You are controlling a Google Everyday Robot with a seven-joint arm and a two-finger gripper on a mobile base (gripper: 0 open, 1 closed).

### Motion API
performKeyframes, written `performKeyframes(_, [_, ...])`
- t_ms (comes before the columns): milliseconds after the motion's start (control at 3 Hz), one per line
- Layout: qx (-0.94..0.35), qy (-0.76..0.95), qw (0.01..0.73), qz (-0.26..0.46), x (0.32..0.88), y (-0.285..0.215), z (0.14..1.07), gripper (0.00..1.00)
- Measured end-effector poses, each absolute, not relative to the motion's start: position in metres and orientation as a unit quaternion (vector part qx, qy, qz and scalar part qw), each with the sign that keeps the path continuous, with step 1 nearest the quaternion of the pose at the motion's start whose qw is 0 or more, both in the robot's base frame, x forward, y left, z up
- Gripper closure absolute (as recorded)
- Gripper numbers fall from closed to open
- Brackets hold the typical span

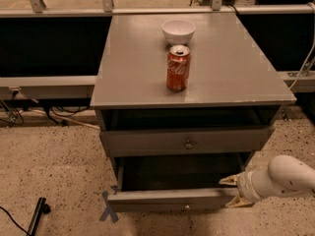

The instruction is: Open middle drawer

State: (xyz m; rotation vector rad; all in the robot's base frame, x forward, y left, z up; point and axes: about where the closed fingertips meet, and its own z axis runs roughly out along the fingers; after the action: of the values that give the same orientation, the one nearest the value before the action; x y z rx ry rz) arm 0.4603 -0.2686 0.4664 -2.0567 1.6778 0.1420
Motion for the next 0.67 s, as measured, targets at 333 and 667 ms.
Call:
performKeyframes(333, [-0.756,0.606,0.246,0.033,0.492,-0.258,0.474,0.59])
performKeyframes(667, [-0.75,0.612,0.249,0.021,0.52,-0.249,0.469,0.83])
